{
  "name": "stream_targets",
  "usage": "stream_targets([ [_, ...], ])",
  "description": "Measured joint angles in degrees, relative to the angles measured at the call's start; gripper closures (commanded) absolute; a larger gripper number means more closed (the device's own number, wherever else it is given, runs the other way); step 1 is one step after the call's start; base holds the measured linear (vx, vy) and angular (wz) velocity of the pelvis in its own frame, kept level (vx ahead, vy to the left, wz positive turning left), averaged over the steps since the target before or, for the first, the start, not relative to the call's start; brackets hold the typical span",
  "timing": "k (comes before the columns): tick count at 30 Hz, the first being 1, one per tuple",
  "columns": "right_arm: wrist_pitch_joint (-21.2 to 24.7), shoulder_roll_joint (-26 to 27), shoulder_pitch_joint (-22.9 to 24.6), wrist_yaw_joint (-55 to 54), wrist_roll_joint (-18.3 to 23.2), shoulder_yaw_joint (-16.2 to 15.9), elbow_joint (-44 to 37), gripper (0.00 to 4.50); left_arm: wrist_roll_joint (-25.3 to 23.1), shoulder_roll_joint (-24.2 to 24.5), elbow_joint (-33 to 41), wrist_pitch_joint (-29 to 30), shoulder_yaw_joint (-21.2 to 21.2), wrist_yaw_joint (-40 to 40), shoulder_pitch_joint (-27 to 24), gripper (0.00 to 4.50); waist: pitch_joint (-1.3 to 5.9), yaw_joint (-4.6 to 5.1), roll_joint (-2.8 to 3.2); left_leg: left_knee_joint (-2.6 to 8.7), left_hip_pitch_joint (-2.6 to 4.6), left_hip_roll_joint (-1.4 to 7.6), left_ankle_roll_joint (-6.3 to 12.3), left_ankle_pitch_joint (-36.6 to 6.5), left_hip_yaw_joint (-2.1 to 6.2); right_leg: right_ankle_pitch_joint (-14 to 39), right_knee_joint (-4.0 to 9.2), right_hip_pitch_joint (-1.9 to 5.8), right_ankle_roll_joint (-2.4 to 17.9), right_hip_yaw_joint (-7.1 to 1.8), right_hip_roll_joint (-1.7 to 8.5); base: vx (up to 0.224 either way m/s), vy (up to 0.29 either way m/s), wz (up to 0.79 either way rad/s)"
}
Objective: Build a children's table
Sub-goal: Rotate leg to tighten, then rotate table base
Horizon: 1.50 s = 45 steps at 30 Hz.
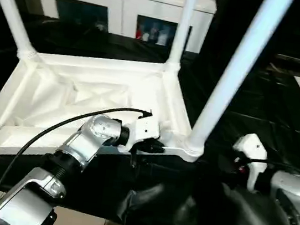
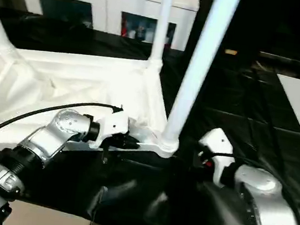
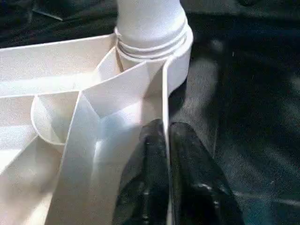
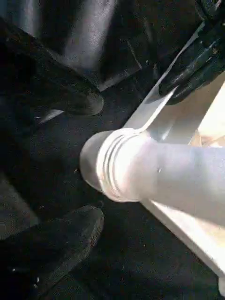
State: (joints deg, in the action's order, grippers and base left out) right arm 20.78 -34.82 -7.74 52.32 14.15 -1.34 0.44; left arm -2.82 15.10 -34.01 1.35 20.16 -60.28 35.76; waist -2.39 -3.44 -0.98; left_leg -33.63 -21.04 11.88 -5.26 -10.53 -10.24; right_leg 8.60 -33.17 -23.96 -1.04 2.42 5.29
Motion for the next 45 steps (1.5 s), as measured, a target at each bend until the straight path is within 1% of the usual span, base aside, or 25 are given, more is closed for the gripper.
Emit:
stream_targets([
  [1, 0.1, -0.1, 0.2, 0.3, 0.1, 0.3, -0.1, 1.07, 0.8, 0.0, 0.6, 0.2, -0.4, -0.4, -0.1, 3.92, 0.00, 0.00, 0.00, 0.00, 0.01, 0.00, 0.00, 0.0, 0.03, 0.0, -0.01, 0.02, 0.0, 0.00, 0.00, 0.000, 0.000, 0.00],
  [3, 1.5, -0.4, 0.8, 1.3, 2.0, 0.8, -1.8, 1.07, 5.2, 1.1, 7.5, 4.1, -2.5, -3.5, -1.5, 3.66, 0.01, 0.22, 0.02, 0.01, 0.01, 0.01, 0.00, 0.0, 0.13, -0.1, -0.03, 0.03, 0.1, 0.00, -0.01, 0.000, 0.000, 0.00],
  [5, 2.0, -0.5, 1.4, 2.0, 2.6, 0.7, -2.9, 1.07, 7.4, 2.9, 11.4, 6.9, -3.4, -5.7, -2.3, 3.52, 0.04, 0.34, 0.06, 0.03, 0.00, 0.02, -0.01, 0.0, 0.15, -0.1, -0.11, 0.13, 0.1, -0.01, -0.03, 0.000, 0.000, 0.00],
  [6, 2.4, -0.5, 1.7, 2.2, 3.1, 0.1, -4.6, 1.07, 9.3, 6.4, 16.9, 10.2, -3.5, -8.2, -4.5, 3.47, 0.04, 0.72, 0.11, 0.14, 0.01, 0.03, -0.02, 0.0, 0.14, -0.1, -0.11, 0.05, 0.1, -0.02, -0.04, 0.000, 0.000, 0.00],
  [7, 2.4, -0.3, 2.2, 2.7, 3.4, -0.7, -5.9, 1.07, 10.3, 9.3, 20.0, 12.3, -3.6, -10.0, -6.1, 3.47, 0.04, 1.00, 0.11, 0.21, 0.09, 0.05, -0.03, 0.0, 0.19, -0.1, -0.12, 0.05, 0.1, 0.00, -0.09, 0.000, 0.000, 0.00],
  [8, 2.4, -0.1, 2.9, 3.0, 3.6, -1.4, -6.5, 1.07, 10.6, 11.2, 21.0, 13.8, -3.8, -11.0, -6.9, 3.38, 0.05, 0.98, 0.11, 0.18, 0.10, 0.05, -0.04, 0.0, 0.26, 0.0, -0.16, 0.06, 0.1, 0.04, -0.14, 0.000, 0.000, 0.00],
  [10, 2.6, 2.8, 2.5, 2.3, 3.5, -3.3, -6.7, 1.07, 10.9, 16.3, 25.6, 18.3, -4.2, -13.0, -9.7, 3.17, 0.03, 1.35, 0.08, 0.25, 0.01, 0.07, -0.07, 0.0, 0.28, 0.0, -0.19, -0.07, 0.1, 0.04, -0.17, 0.000, 0.000, 0.00],
  [12, 2.6, 5.0, 2.2, 1.2, 3.4, -5.1, -6.7, 1.07, 10.0, 19.7, 27.9, 21.1, -4.2, -14.2, -11.3, 3.04, 0.01, 1.31, 0.11, 0.19, 0.08, 0.05, -0.07, 0.0, 0.26, 0.0, -0.20, -0.08, 0.1, 0.02, -0.14, 0.000, 0.000, 0.00],
  [14, 2.7, 5.9, 1.3, 0.6, 3.2, -6.1, -6.6, 1.07, 9.0, 22.1, 29.3, 22.9, -4.2, -14.5, -12.2, 3.04, 0.01, 1.12, 0.11, 0.04, 0.09, 0.03, -0.07, 0.0, 0.26, 0.0, -0.21, -0.05, 0.2, -0.03, -0.12, 0.000, 0.000, 0.00],
  [15, 2.7, 6.8, 0.7, 0.3, 3.2, -6.2, -7.0, 1.07, 8.1, 24.1, 30.4, 24.0, -4.1, -14.8, -13.2, 2.81, 0.01, 1.12, 0.05, -0.02, 0.11, 0.02, -0.07, 0.0, 0.26, 0.0, -0.21, -0.02, 0.2, -0.09, -0.11, 0.000, 0.000, 0.00],
  [16, 2.7, 7.6, 0.2, -0.3, 3.0, -6.5, -7.0, 1.07, 7.3, 25.8, 31.0, 24.8, -4.1, -14.6, -13.9, 2.71, 0.03, 1.15, -0.03, -0.01, 0.13, 0.00, -0.07, 0.0, 0.25, 0.0, -0.23, 0.01, 0.1, -0.11, -0.09, 0.000, 0.000, 0.00],
  [18, 2.5, 9.6, -1.1, -1.8, 2.1, -7.7, -6.9, 1.07, 4.7, 28.8, 31.0, 25.8, -4.1, -13.2, -15.0, 2.65, 0.01, 1.21, -0.18, -0.02, 0.12, 0.00, -0.08, 0.0, 0.27, 0.0, -0.23, -0.01, 0.1, -0.10, -0.09, 0.000, 0.000, 0.00],
  [19, 2.5, 10.0, -1.3, -2.2, 1.7, -8.2, -6.8, 1.07, 3.9, 29.3, 31.0, 25.7, -3.7, -12.7, -15.0, 2.61, 0.01, 1.04, -0.20, -0.02, 0.12, -0.01, -0.07, 0.0, 0.28, 0.1, -0.23, 0.01, 0.0, -0.11, -0.09, 0.000, 0.000, 0.00],
  [20, 2.4, 10.6, -1.5, -2.6, 1.5, -8.5, -6.5, 1.07, 3.1, 29.3, 31.0, 25.3, -3.4, -11.9, -15.0, 2.49, 0.02, 0.86, -0.21, -0.03, 0.13, -0.01, -0.07, 0.0, 0.27, 0.1, -0.23, 0.05, 0.0, -0.14, -0.08, 0.000, 0.000, 0.00],
  [21, 2.3, 11.1, -1.7, -3.0, 1.3, -8.7, -6.4, 1.07, 2.3, 29.2, 30.6, 24.6, -3.1, -10.9, -14.9, 2.49, 0.02, 0.73, -0.21, -0.03, 0.15, -0.01, -0.07, 0.0, 0.27, 0.1, -0.23, 0.08, 0.0, -0.15, -0.08, 0.000, 0.000, 0.00],
  [23, 2.2, 11.9, -2.3, -3.8, 0.9, -9.4, -5.7, 1.07, -0.6, 28.1, 27.7, 22.5, -2.2, -7.1, -13.0, 2.49, 0.02, 0.33, -0.24, -0.03, 0.16, -0.01, -0.07, 0.0, 0.27, 0.1, -0.33, 0.08, -0.1, -0.15, -0.08, 0.000, 0.000, 0.00],
  [25, 2.1, 12.5, -3.0, -4.5, 0.7, -10.1, -5.7, 1.07, -3.7, 27.6, 24.8, 22.0, -1.7, -3.0, -11.8, 2.49, 0.01, 0.35, -0.29, -0.03, 0.20, 0.00, -0.11, 0.0, 0.31, 0.1, -0.49, 0.06, -0.1, -0.14, -0.10, 0.000, 0.000, 0.00],
  [27, 2.1, 12.8, -3.0, -5.1, -0.2, -10.4, -5.6, 1.07, -5.7, 27.0, 23.0, 21.9, -1.6, 0.2, -10.8, 2.49, -0.04, 0.32, -0.39, -0.06, 0.20, 0.00, -0.12, 0.1, 0.37, 0.1, -0.70, -0.01, -0.1, -0.12, -0.10, 0.000, 0.000, 0.00],
  [31, 1.5, 13.3, -3.0, -6.1, -1.0, -10.4, -4.7, 1.07, -6.9, 24.8, 21.8, 20.5, -1.6, 4.3, -10.0, 2.49, -0.04, 0.06, -0.39, -0.08, 0.15, 0.00, -0.13, 0.1, 0.40, 0.1, -0.80, -0.03, -0.1, -0.12, -0.10, 0.000, 0.000, 0.00],
  [34, 0.7, 13.6, -3.0, -7.2, -1.6, -10.4, -4.6, 1.07, -7.3, 23.2, 20.4, 18.2, -1.6, 6.9, -9.8, 2.49, -0.05, -0.10, -0.39, -0.12, 0.08, 0.00, -0.12, 0.1, 0.43, 0.1, -0.81, -0.02, -0.1, -0.10, -0.10, 0.000, 0.000, 0.00],
  [37, -0.5, 13.9, -3.1, -9.4, -3.2, -10.4, -3.2, 1.07, -7.6, 20.5, 18.6, 16.5, -2.4, 12.0, -9.8, 2.49, -0.05, -0.14, -0.38, -0.25, -0.01, 0.00, -0.13, 0.1, 0.43, 0.1, -0.85, -0.03, -0.1, -0.09, -0.10, 0.000, 0.000, 0.00],
  [40, -1.6, 14.5, -3.5, -12.0, -5.0, -10.4, -1.2, 1.07, -6.3, 18.2, 18.8, 14.2, -5.7, 16.4, -10.8, 2.49, -0.06, 0.11, -0.37, -0.31, -0.03, 0.00, -0.13, 0.1, 0.46, 0.1, -0.85, -0.04, -0.1, -0.08, -0.10, 0.000, 0.000, 0.00],
  [42, -1.6, 15.1, -3.5, -12.0, -4.9, -10.3, -1.2, 1.07, -3.2, 16.2, 20.7, 13.4, -9.8, 17.6, -12.2, 2.49, -0.05, 0.20, -0.38, -0.31, -0.02, 0.00, -0.13, 0.1, 0.44, 0.1, -0.87, -0.04, -0.1, -0.08, -0.11, 0.000, 0.000, 0.00],
  [44, -1.4, 15.4, -3.5, -10.4, -4.1, -10.5, -1.7, 1.07, 2.1, 14.7, 24.9, 13.8, -13.9, 16.6, -15.0, 2.49, -0.05, 0.52, -0.37, -0.30, -0.03, 0.02, -0.13, 0.1, 0.44, 0.1, -0.88, -0.05, 0.0, -0.12, -0.12, 0.000, 0.000, 0.00],
  [45, -1.4, 15.3, -3.5, -9.6, -3.6, -10.7, -1.9, 1.07, 4.5, 14.6, 26.7, 13.9, -15.0, 15.4, -16.4, 2.49, -0.05, 0.68, -0.40, -0.27, -0.05, 0.02, -0.14, 0.1, 0.44, 0.2, -0.88, -0.02, 0.0, -0.12, -0.12, 0.000, 0.000, 0.00],
])
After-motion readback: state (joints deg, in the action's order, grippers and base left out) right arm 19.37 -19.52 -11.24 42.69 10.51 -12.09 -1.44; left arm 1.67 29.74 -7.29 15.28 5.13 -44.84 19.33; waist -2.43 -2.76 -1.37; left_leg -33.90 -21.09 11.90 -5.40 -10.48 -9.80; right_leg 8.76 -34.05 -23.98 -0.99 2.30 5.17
